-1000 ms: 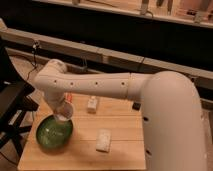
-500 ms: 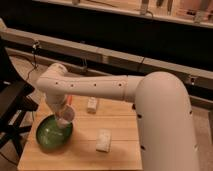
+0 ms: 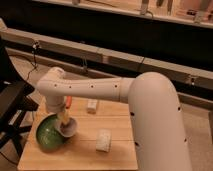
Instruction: Place the ceramic cup in the ceramic bowl
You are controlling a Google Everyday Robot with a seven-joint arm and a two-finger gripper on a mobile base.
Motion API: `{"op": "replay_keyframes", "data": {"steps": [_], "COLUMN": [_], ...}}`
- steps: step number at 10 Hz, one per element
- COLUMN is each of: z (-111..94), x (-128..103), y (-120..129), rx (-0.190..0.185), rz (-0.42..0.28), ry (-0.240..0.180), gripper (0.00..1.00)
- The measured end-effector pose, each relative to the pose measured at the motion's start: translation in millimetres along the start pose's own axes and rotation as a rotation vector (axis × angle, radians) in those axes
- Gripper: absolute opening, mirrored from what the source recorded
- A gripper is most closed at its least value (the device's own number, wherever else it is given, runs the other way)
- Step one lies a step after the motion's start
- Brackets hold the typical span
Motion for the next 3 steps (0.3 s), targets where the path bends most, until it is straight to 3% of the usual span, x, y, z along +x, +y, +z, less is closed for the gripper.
{"op": "replay_keyframes", "data": {"steps": [3], "z": [-6.0], "x": [4.6], "y": [-1.3], "rx": [0.017], "rz": [0.008], "ry": [0.007], "gripper": [0.8]}}
